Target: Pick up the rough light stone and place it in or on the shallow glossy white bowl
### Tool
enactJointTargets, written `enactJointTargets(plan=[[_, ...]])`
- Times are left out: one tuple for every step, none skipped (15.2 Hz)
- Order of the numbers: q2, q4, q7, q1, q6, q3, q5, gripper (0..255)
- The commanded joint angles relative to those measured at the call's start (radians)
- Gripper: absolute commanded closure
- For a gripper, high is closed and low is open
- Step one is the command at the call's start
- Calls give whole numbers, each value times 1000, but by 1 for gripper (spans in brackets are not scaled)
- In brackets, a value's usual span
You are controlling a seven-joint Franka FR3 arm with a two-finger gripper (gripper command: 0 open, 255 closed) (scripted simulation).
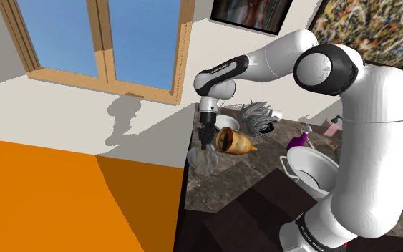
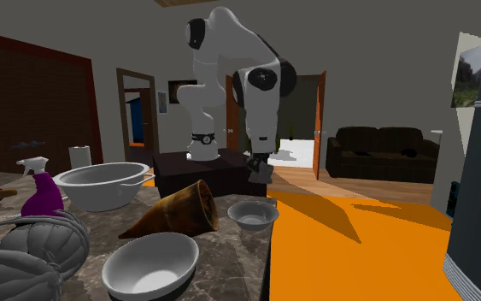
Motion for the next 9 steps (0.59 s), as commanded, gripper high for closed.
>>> enactJointTargets(plan=[[-19, -1, 4, -1, -19, 0, -1, 255], [-28, 0, 7, -2, -28, 0, -1, 255], [-37, 0, 9, -2, -37, 0, -2, 255], [-42, 0, 10, -2, -41, 0, -2, 255], [-23, 46, 8, -11, -71, -6, -9, 255], [-3, 94, 5, -19, -101, -10, -16, 255], [18, 144, 3, -27, -131, -15, -22, 255], [41, 196, 1, -36, -162, -19, -28, 255], [66, 252, -1, -44, -195, -22, -33, 255]])
